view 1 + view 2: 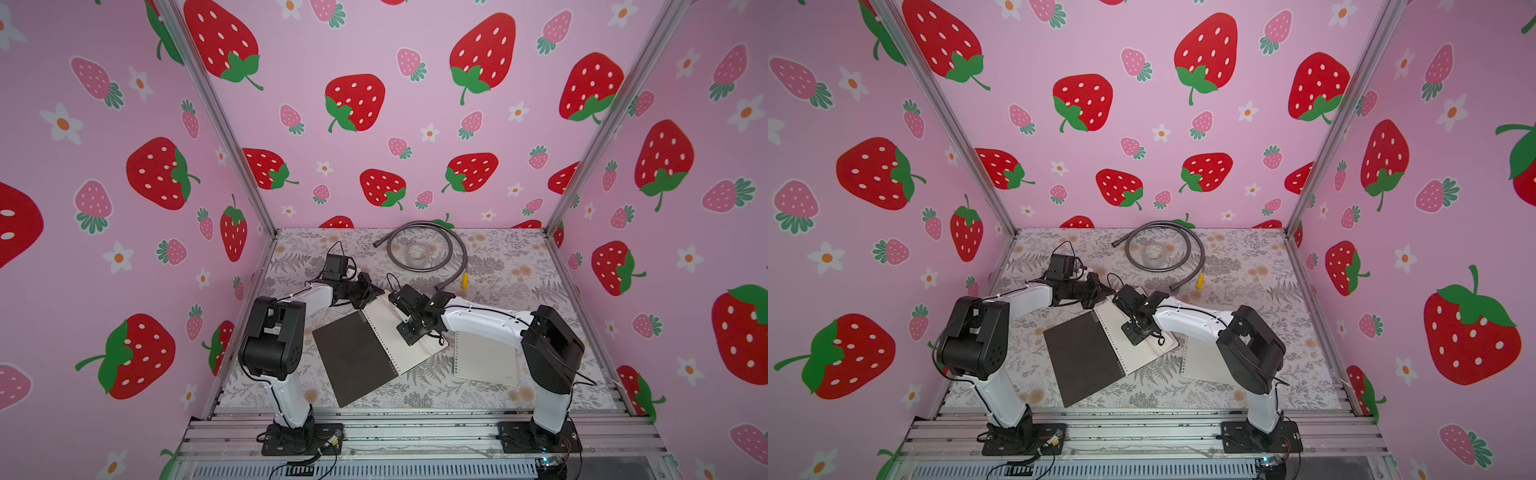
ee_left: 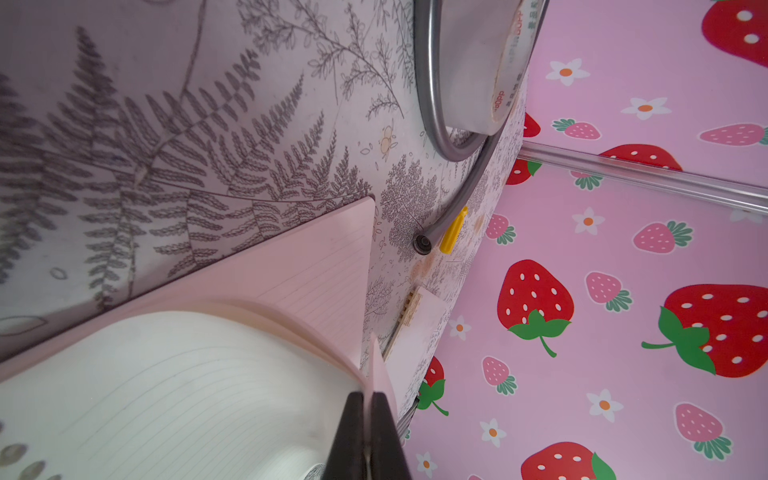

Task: Tear off pages from different notebooks
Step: Tear off the paper from the notebook.

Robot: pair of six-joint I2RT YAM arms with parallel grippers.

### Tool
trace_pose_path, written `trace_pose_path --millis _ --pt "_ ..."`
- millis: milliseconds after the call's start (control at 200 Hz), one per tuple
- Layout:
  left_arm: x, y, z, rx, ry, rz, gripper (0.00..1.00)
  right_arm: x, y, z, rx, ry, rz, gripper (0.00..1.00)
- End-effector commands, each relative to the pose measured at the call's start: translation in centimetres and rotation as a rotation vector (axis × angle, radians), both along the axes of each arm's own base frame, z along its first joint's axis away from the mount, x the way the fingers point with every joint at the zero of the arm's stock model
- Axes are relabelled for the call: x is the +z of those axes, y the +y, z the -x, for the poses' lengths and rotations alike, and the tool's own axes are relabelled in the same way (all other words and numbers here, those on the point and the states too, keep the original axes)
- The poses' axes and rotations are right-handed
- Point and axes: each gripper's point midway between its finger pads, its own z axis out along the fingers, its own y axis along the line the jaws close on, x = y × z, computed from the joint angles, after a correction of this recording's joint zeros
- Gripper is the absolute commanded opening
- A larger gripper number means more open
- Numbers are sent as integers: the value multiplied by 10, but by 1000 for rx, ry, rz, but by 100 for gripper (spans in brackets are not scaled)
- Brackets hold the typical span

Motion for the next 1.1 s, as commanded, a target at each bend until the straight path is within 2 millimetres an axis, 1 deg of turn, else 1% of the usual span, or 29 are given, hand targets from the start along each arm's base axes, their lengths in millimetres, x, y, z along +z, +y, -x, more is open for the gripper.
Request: trace_pose_path --millis 0,20,40,65,90,110,170,220,360,505,580,700,795,1010,1096 --pt "3 -5 -2 -27 -1 0 13 2 2 3 22 0 18 0" --pt "4 -6 -2 -28 -2 2 21 2 2 2 22 0 18 0" --pt "4 -6 -2 -29 -3 2 32 3 3 3 23 -3 17 0" --pt "5 -6 -2 -29 -5 3 47 4 3 2 22 -7 15 0" --pt "7 -6 -2 -29 -9 4 63 5 3 2 22 -10 12 0" --pt "8 -6 -2 -30 -12 3 73 6 3 1 20 -13 10 0" --pt "12 -3 -3 -28 -25 -4 91 8 4 1 24 -17 -2 0" --pt "17 0 -4 -27 -42 -11 97 9 4 2 26 -17 -4 0" --pt "37 7 -4 -36 -96 -33 100 11 6 3 21 -14 -20 0" --pt "47 4 4 -62 -109 -44 99 14 10 2 20 -13 -37 0" --pt "46 3 10 -71 -95 -40 96 16 11 -1 11 -18 -39 0" --pt "38 2 18 -80 -72 -52 93 20 14 -2 10 -24 -51 0" --pt "34 3 20 -79 -62 -56 89 21 13 -3 8 -26 -52 0" --pt "35 5 23 -84 -64 -68 87 20 12 -3 -1 -20 -56 0" --pt "32 6 24 -84 -55 -74 84 19 12 -3 -4 -17 -57 0"
